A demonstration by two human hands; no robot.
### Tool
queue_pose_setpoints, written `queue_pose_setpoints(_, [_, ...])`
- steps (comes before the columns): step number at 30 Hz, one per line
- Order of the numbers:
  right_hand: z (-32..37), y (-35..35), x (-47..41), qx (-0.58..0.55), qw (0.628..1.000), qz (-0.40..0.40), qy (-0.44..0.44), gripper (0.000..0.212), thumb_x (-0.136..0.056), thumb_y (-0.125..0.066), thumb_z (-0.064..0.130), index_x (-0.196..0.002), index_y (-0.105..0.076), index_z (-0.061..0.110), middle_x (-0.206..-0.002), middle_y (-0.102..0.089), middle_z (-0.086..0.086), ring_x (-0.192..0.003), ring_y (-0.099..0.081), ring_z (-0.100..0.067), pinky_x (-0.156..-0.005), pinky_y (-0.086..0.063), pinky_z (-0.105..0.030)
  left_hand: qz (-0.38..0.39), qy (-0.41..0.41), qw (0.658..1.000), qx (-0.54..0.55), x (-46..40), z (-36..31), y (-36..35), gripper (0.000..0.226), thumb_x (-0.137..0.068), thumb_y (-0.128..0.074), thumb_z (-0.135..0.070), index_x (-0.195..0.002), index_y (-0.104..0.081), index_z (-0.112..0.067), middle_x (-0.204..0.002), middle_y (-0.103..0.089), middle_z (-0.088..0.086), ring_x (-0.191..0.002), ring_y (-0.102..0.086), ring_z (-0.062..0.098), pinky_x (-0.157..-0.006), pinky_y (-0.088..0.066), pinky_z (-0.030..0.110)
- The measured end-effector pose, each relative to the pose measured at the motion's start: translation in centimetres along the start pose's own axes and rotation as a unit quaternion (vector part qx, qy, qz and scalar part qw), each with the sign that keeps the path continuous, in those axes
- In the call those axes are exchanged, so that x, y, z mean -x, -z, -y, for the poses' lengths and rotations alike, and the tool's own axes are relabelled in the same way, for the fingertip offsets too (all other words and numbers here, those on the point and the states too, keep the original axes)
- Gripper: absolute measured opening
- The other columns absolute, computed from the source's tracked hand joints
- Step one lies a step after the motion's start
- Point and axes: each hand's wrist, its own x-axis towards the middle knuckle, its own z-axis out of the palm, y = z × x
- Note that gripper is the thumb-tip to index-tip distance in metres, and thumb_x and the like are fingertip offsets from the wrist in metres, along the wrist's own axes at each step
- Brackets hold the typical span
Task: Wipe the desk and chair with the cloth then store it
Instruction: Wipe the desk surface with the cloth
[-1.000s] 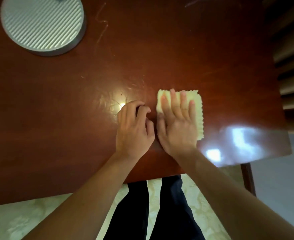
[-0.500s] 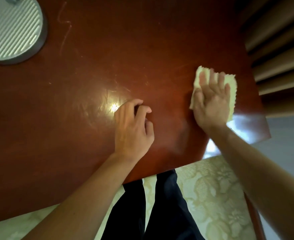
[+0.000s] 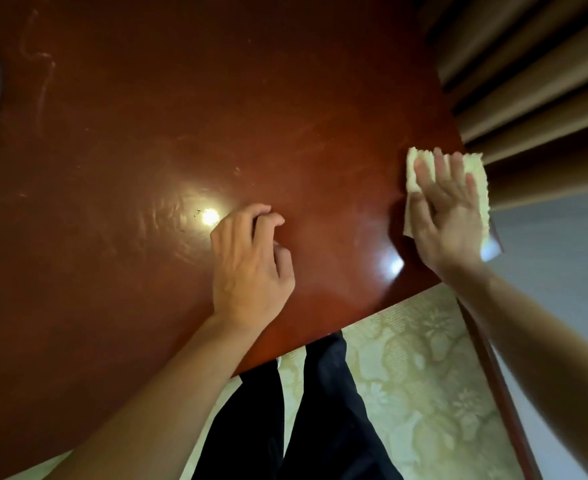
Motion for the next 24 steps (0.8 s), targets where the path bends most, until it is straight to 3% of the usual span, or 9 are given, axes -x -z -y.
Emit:
queue_pose_setpoints(2, [3.4,-1.5,1.6,-0.014,1.0,-0.016,-0.005,0.056,-0.099,-0.029,0.033,-0.151,-0.038,0.012,-0.158,-0.03,-0.016,-0.15,-0.016,-0.035,-0.122,-0.011,-0.047,-0.006,0.011,1.0,0.002,0.0,-0.1,0.0,0.03,-0.077,-0.053,-0.004,-0.104,-0.064,-0.008,-0.117,-0.059,0.01,-0.112,-0.054,0.028,-0.095,-0.038,0.039])
queue_pose_setpoints(6, [10.5,-4.5,8.2,-0.034,0.991,0.028,0.125,0.055,-0.098,-0.038,0.031,-0.149,-0.042,0.011,-0.158,-0.03,-0.014,-0.15,-0.017,-0.035,-0.121,-0.015,-0.052,-0.007,0.012,1.0,0.005,-0.4,-1.0,-0.1,0.031,-0.076,-0.052,-0.006,-0.104,-0.064,-0.01,-0.117,-0.059,0.009,-0.111,-0.055,0.03,-0.095,-0.036,0.04])
queue_pose_setpoints(9, [8.1,-3.6,7.1,0.001,0.972,0.057,0.227,0.052,-0.099,-0.04,0.031,-0.147,-0.045,0.013,-0.157,-0.034,-0.011,-0.149,-0.022,-0.032,-0.122,-0.017,-0.05,0.001,-0.007,1.0,0.001,-0.7,-1.0,-0.4,0.031,-0.078,-0.051,-0.008,-0.105,-0.065,-0.011,-0.118,-0.058,0.009,-0.113,-0.054,0.029,-0.097,-0.036,0.041])
queue_pose_setpoints(14, [3.2,-1.9,-2.2,0.053,0.992,0.009,0.118,0.053,-0.101,-0.031,0.034,-0.149,-0.042,0.012,-0.155,-0.037,-0.015,-0.147,-0.025,-0.038,-0.119,-0.021,-0.052,0.005,-0.026,1.0,-0.003,-0.7,0.4,0.0,0.024,-0.08,-0.058,-0.008,-0.102,-0.067,-0.011,-0.118,-0.058,0.01,-0.114,-0.054,0.028,-0.099,-0.035,0.038])
queue_pose_setpoints(18, [7.6,-2.3,-8.3,0.064,0.995,0.014,0.071,0.064,-0.096,-0.018,0.035,-0.151,-0.035,0.008,-0.157,-0.033,-0.02,-0.146,-0.021,-0.043,-0.118,-0.017,-0.052,-0.024,0.014,1.0,-0.013,-1.5,2.7,1.6,0.024,-0.08,-0.061,-0.008,-0.103,-0.066,-0.011,-0.115,-0.058,0.01,-0.109,-0.052,0.025,-0.095,-0.036,0.033])
queue_pose_setpoints(21, [15.5,-5.3,-5.8,0.06,0.99,0.029,0.123,0.069,-0.091,-0.014,0.035,-0.152,-0.034,0.007,-0.158,-0.03,-0.019,-0.148,-0.02,-0.041,-0.119,-0.014,-0.051,-0.047,0.068,0.996,-0.027,-2.7,5.2,3.1,0.026,-0.079,-0.058,-0.013,-0.105,-0.063,-0.012,-0.113,-0.057,0.009,-0.106,-0.05,0.026,-0.091,-0.042,0.039])
queue_pose_setpoints(24, [20.7,-7.6,0.6,0.017,0.972,0.047,0.229,0.057,-0.097,-0.027,0.03,-0.144,-0.048,0.006,-0.152,-0.043,-0.018,-0.144,-0.032,-0.04,-0.119,-0.023,-0.053,-0.049,0.081,0.995,-0.042,-3.7,6.9,4.3,0.028,-0.079,-0.053,-0.012,-0.107,-0.061,-0.012,-0.113,-0.056,0.01,-0.104,-0.05,0.026,-0.089,-0.04,0.039])
